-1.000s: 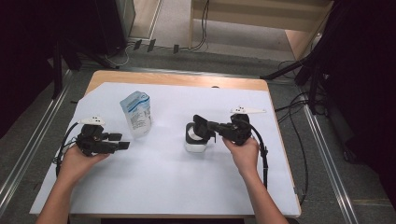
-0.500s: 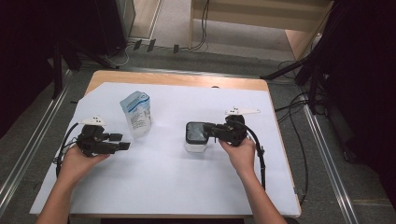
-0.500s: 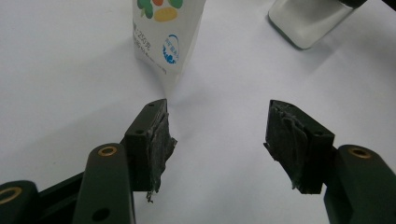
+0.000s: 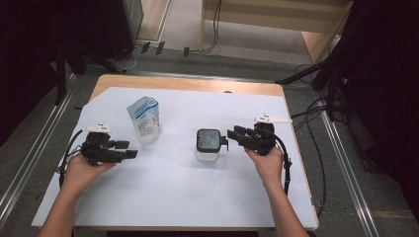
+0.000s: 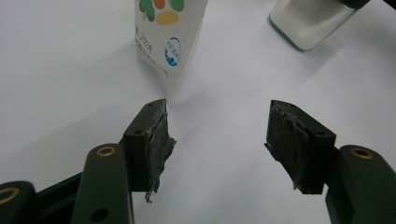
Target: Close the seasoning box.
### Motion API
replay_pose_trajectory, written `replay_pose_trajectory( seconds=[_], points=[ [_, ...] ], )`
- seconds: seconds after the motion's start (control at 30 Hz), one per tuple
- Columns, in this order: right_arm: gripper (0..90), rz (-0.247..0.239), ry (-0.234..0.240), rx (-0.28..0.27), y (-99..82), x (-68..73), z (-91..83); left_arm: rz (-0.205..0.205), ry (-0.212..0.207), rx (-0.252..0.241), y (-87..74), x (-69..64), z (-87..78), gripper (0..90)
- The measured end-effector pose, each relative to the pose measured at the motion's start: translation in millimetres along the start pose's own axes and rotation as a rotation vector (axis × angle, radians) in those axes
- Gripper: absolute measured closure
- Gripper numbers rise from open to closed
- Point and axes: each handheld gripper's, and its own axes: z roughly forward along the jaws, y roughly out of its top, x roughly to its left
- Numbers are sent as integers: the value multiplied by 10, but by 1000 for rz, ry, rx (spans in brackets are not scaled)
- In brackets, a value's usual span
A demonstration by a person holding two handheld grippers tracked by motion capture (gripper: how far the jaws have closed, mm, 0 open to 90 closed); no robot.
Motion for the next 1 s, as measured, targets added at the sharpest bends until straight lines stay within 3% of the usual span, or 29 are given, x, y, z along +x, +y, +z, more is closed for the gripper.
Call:
replay_pose_trajectory(
  seconds=[0.5, 0.8, 1.0],
  points=[
    [546, 8, -116, -31, -278, -221, -306, -5, 5, -1, 9, 39, 6, 397],
    [526, 18, -145, -48, -429, -263, -422, -8, 8, -5, 12, 48, 38, 397],
    [514, 14, -152, -35, -498, -271, -378, -1, 8, -1, 14, 52, 69, 396]
  ],
)
